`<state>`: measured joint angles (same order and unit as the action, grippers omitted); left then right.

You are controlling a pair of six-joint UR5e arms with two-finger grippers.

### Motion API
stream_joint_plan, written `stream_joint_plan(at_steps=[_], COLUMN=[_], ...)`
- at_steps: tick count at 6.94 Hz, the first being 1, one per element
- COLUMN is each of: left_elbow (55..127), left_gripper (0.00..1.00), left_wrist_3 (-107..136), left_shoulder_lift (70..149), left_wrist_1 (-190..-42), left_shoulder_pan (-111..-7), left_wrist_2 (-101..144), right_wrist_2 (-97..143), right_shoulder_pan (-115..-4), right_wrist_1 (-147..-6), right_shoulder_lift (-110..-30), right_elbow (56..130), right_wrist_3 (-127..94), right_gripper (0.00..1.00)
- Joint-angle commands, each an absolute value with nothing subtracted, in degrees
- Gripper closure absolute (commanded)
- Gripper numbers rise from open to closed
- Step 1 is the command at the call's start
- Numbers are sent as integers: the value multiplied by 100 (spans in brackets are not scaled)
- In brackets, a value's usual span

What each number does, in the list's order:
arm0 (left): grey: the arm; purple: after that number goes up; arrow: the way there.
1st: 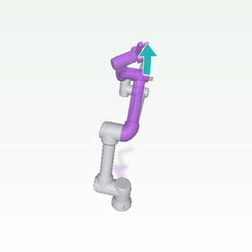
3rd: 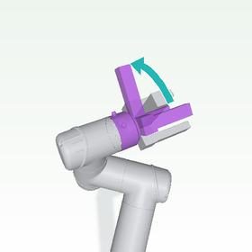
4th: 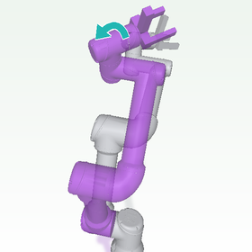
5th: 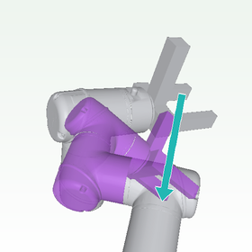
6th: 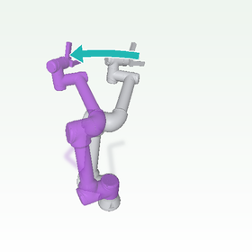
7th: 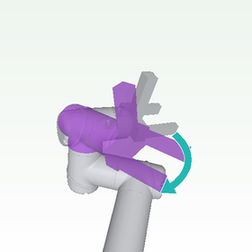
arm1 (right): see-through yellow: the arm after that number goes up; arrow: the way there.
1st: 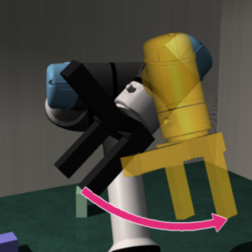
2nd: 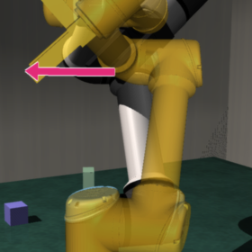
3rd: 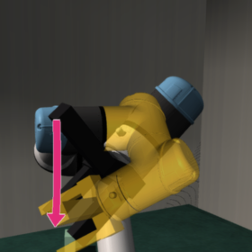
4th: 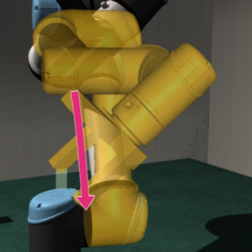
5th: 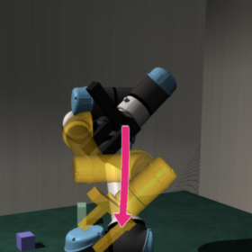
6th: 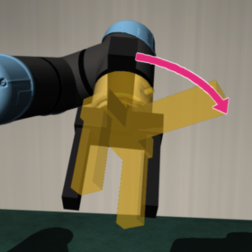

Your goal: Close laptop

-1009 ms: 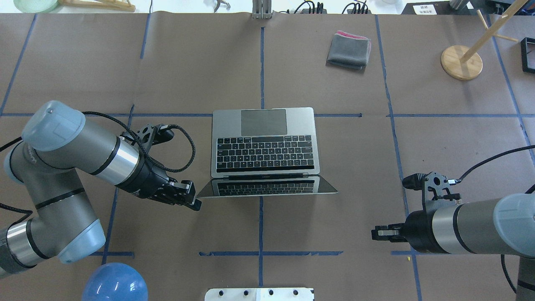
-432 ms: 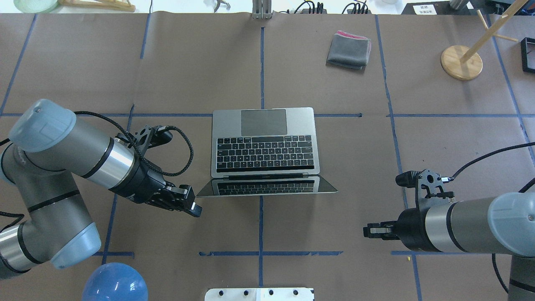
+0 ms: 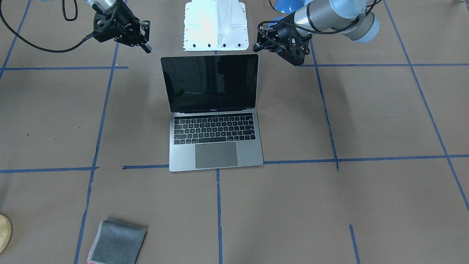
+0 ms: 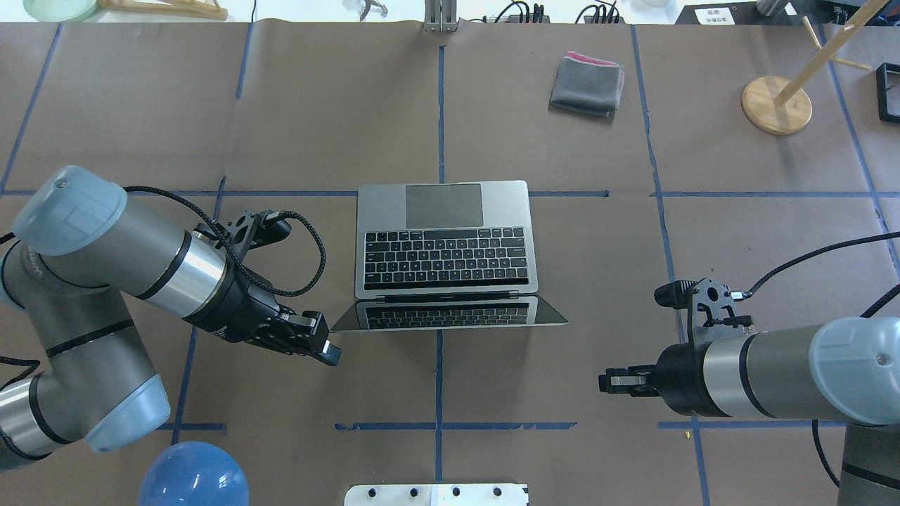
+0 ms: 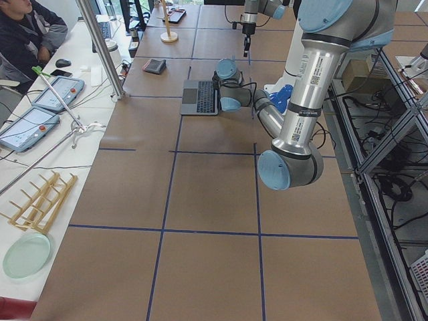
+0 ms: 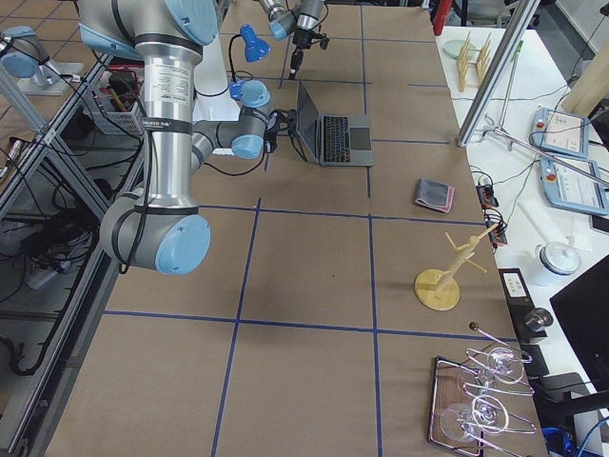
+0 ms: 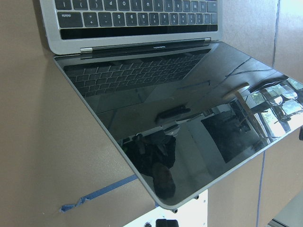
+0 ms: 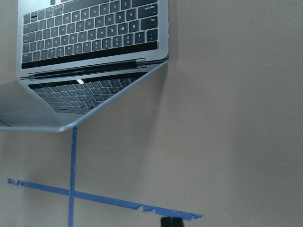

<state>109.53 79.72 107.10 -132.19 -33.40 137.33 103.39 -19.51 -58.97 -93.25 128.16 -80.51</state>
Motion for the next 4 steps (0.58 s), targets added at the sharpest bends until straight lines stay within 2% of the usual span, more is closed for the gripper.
stream_joint_plan(at_steps=[1,4], left_elbow=[10951,10942], left_gripper=[100,100], left_wrist_3=[7972,7972], left_shoulder_lift=[10696,10696], left_wrist_1=[-13219,-13219], left_shoulder_pan=[-3340,-3340], left_wrist_2=[13737,13737], right_wrist_2=[10319,10275], right_shoulder_pan=[-2013,-2021], right_wrist_1=[-5906,-5950], right_shoulder_lift=[-9028,-8755], right_elbow=[12718,12709], right_wrist_3=[-8051,-8314], right_gripper=[100,100])
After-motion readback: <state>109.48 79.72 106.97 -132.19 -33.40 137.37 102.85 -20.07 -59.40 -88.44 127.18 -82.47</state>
